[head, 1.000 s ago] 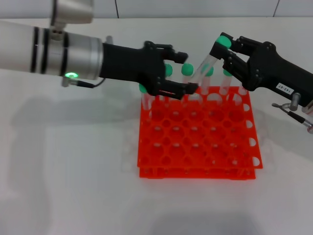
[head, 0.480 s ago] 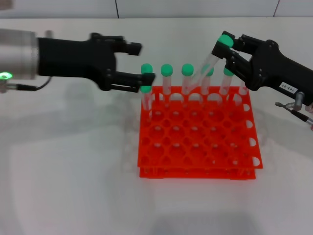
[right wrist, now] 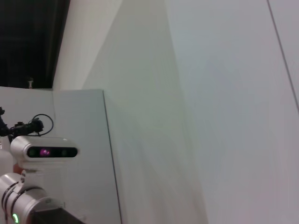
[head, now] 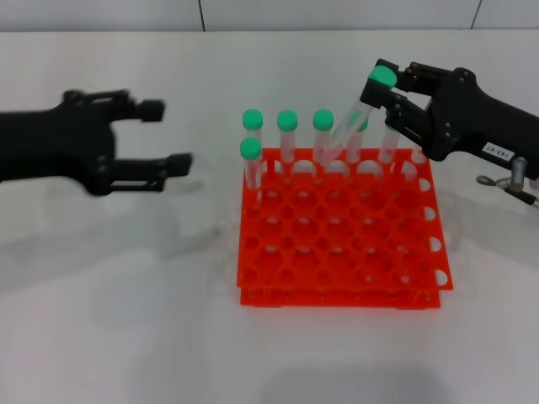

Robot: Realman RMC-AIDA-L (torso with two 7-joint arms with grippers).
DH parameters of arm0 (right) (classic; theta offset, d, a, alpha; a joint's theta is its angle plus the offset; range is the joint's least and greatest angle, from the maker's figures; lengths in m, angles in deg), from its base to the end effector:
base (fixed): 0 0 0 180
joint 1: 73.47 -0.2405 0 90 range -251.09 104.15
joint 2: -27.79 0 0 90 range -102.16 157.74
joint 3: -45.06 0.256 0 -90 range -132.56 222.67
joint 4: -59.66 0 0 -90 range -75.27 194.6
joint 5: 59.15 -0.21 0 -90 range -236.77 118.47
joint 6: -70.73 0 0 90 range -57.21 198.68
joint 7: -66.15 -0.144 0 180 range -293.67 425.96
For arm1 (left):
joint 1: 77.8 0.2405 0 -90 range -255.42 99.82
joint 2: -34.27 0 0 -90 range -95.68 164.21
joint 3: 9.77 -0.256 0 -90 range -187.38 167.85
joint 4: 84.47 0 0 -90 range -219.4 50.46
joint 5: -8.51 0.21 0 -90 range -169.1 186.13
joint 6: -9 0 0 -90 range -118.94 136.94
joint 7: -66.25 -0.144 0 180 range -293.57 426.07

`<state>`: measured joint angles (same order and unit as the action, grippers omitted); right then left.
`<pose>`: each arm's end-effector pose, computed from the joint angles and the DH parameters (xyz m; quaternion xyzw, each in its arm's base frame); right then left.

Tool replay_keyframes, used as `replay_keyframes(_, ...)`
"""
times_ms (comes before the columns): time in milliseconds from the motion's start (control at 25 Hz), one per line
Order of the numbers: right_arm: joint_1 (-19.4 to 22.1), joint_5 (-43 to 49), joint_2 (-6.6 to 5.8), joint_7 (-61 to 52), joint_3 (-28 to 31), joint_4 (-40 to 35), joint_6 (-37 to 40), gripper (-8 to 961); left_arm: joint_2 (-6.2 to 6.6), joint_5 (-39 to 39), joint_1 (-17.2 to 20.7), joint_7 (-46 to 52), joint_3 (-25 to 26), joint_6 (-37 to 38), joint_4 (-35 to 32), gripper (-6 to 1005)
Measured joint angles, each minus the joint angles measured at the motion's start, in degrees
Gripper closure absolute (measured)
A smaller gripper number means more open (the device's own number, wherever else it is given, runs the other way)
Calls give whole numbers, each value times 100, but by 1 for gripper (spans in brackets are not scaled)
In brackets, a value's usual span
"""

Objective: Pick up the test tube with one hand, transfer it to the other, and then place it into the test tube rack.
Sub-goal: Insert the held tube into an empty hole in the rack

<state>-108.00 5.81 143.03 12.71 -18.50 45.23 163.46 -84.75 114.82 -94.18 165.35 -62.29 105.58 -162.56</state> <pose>0.2137 0.3366 -0.0075 -0.8622 0.1040 0.4648 0.1727 -0.2177 0.3008 0.0789 -0.9568 -0.1451 -0.1905 0.1651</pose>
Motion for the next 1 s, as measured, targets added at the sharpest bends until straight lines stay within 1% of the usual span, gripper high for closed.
replay_keyframes(160,-11,75,-29,-153,-48,-195,-19,687,21,99,322,-43,203,249,-26,194)
replay_keyframes(240,7,225,-39,-324,-53,-415,-81,687,32,173,489,-137,267,304,-11,195)
replay_keyframes(320,30,330,-41,-452,-52,-627,-149,687,14,211,655,-335,379,319,13,196)
replay_keyframes(400,54,424,-42,-572,-52,-822,-186,687,-15,192,790,-632,483,324,134,197)
replay_keyframes(480,58,526,-54,-718,-55,-998,-190,687,-17,122,857,-903,545,318,365,199)
replay_keyframes(520,58,526,-54,-718,-55,-998,-190,687,-16,93,861,-1061,633,314,555,199)
replay_keyframes(560,20,702,-68,-912,-56,-1200,-218,687,-12,81,852,-1185,734,314,737,199)
replay_keyframes(720,-90,957,-69,-1186,-52,-1470,-319,687,6,97,762,-1711,1082,327,1401,199)
replay_keyframes(840,-248,1127,-68,-1358,-56,-1524,-361,687,8,102,737,-2124,1154,310,1759,199)
replay_keyframes(1000,-480,1425,-42,-1584,-63,-1581,-473,687,11,107,725,-2379,1158,270,2025,199)
